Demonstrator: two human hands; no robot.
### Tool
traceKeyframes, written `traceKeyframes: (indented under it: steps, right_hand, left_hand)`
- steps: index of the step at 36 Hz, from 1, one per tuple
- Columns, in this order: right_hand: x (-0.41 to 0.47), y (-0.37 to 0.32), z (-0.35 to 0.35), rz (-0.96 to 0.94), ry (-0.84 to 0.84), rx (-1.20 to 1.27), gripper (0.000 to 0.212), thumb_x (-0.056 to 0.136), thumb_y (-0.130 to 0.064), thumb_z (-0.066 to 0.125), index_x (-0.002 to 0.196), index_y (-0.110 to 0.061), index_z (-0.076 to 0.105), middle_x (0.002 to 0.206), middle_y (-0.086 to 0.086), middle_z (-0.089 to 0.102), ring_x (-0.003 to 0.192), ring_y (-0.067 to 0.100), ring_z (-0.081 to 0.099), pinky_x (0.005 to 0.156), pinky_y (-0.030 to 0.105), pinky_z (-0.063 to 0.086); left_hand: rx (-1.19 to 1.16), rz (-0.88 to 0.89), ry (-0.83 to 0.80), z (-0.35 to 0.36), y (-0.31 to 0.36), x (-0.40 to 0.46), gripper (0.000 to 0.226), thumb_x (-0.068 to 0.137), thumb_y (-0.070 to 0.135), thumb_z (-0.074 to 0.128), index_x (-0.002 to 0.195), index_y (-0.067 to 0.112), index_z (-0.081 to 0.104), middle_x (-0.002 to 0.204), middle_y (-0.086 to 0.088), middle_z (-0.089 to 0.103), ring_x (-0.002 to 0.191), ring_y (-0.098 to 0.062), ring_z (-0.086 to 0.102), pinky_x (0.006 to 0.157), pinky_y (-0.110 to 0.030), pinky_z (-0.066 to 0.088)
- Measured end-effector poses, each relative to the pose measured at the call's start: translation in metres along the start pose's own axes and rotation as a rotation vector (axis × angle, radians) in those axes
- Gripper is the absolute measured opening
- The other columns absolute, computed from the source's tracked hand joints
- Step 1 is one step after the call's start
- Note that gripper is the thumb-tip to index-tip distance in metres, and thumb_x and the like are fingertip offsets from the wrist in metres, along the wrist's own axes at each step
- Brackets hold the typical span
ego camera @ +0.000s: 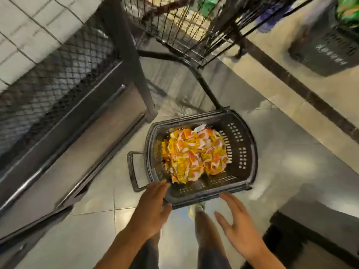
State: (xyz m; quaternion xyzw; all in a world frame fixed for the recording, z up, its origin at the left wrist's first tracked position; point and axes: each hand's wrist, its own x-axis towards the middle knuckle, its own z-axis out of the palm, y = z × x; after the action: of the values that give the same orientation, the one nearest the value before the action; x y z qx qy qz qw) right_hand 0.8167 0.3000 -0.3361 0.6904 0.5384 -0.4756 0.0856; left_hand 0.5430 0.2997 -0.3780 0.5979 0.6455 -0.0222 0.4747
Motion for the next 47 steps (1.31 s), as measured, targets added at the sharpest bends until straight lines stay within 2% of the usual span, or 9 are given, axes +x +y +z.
traceKeyframes:
  steps: [5,12,18,24,27,32,38,43,47]
  right_hand:
    - [0.116,0.027,0.023,-0.107,-0.066,-0.036,0.055,0.098,-0.033,0.064,0.149,-0.024,0.045,0.151,-0.005,0.045,0.143,0.016,0.039,0.118,0.03,0.033]
    - [0.254,0.046,0.047,-0.144,-0.153,-0.074,0.059,0.096,-0.032,0.067,0.147,-0.011,0.046,0.143,0.011,0.054,0.136,0.028,0.048,0.109,0.032,0.04]
    - [0.342,0.031,0.058,-0.131,-0.012,0.005,0.074,0.095,-0.04,0.068,0.155,-0.017,0.032,0.159,0.007,0.035,0.147,0.025,0.033,0.118,0.033,0.028]
    - [0.403,-0.003,0.083,-0.175,0.079,-0.074,0.079,0.092,-0.038,0.072,0.153,-0.007,0.034,0.153,0.014,0.041,0.145,0.029,0.032,0.119,0.033,0.027]
    - [0.415,-0.01,0.097,-0.097,0.144,-0.033,0.084,0.081,-0.045,0.082,0.146,-0.009,0.044,0.139,0.013,0.053,0.135,0.029,0.042,0.11,0.036,0.039]
    - [0.408,-0.005,0.097,-0.117,0.29,-0.153,0.066,0.067,-0.064,0.083,0.103,-0.013,0.065,0.106,0.009,0.064,0.116,0.031,0.049,0.092,0.04,0.042]
    - [0.365,0.009,0.076,-0.231,0.229,-0.012,0.043,0.077,-0.031,0.085,0.106,-0.013,0.06,0.113,0.006,0.053,0.115,0.024,0.044,0.097,0.043,0.046]
    - [0.326,0.013,0.063,-0.043,0.03,0.393,0.059,0.079,-0.026,0.087,0.125,-0.023,0.051,0.115,-0.008,0.065,0.1,-0.007,0.06,0.077,0.008,0.049]
    - [0.307,0.015,0.048,0.077,0.056,0.693,0.067,0.076,-0.028,0.087,0.135,-0.023,0.055,0.121,-0.011,0.069,0.113,0.002,0.065,0.096,0.022,0.051]
  left_hand:
    - [-0.007,-0.022,-0.004,0.046,-0.027,0.07,0.062,0.093,0.024,0.064,0.15,0.017,0.042,0.158,0.003,0.031,0.147,-0.018,0.026,0.114,-0.009,0.007]
    - [-0.008,-0.091,-0.1,0.091,-0.059,0.158,0.059,0.099,0.03,0.053,0.154,0.022,0.033,0.162,0.004,0.027,0.15,-0.016,0.021,0.123,-0.034,0.019]
    - [-0.006,-0.156,-0.126,0.099,-0.074,0.207,0.055,0.1,0.033,0.051,0.151,0.027,0.032,0.161,0.006,0.025,0.147,-0.02,0.025,0.12,-0.033,0.024]
    - [0.0,-0.147,-0.065,0.099,-0.078,0.235,0.054,0.098,0.028,0.052,0.149,0.029,0.036,0.157,0.012,0.03,0.141,-0.015,0.032,0.113,-0.028,0.029]
    - [-0.008,-0.141,-0.066,0.099,-0.082,0.239,0.052,0.1,0.03,0.051,0.149,0.031,0.035,0.157,0.015,0.029,0.142,-0.011,0.026,0.115,-0.029,0.029]
    - [-0.07,-0.168,-0.07,0.099,-0.081,0.236,0.051,0.099,0.029,0.052,0.147,0.034,0.036,0.153,0.015,0.032,0.138,-0.01,0.032,0.109,-0.03,0.035]
    - [-0.245,-0.224,-0.065,0.102,-0.077,0.228,0.048,0.097,0.028,0.057,0.142,0.039,0.041,0.14,0.011,0.045,0.123,-0.011,0.044,0.095,-0.029,0.041]
    - [-0.561,-0.389,-0.075,0.103,-0.071,0.23,0.045,0.095,0.025,0.063,0.135,0.042,0.048,0.129,0.008,0.047,0.118,-0.013,0.049,0.098,-0.036,0.047]
    - [-0.976,-0.502,-0.03,0.098,-0.056,0.239,0.034,0.095,0.014,0.064,0.125,0.027,0.055,0.133,-0.005,0.057,0.125,-0.021,0.054,0.094,-0.033,0.047]
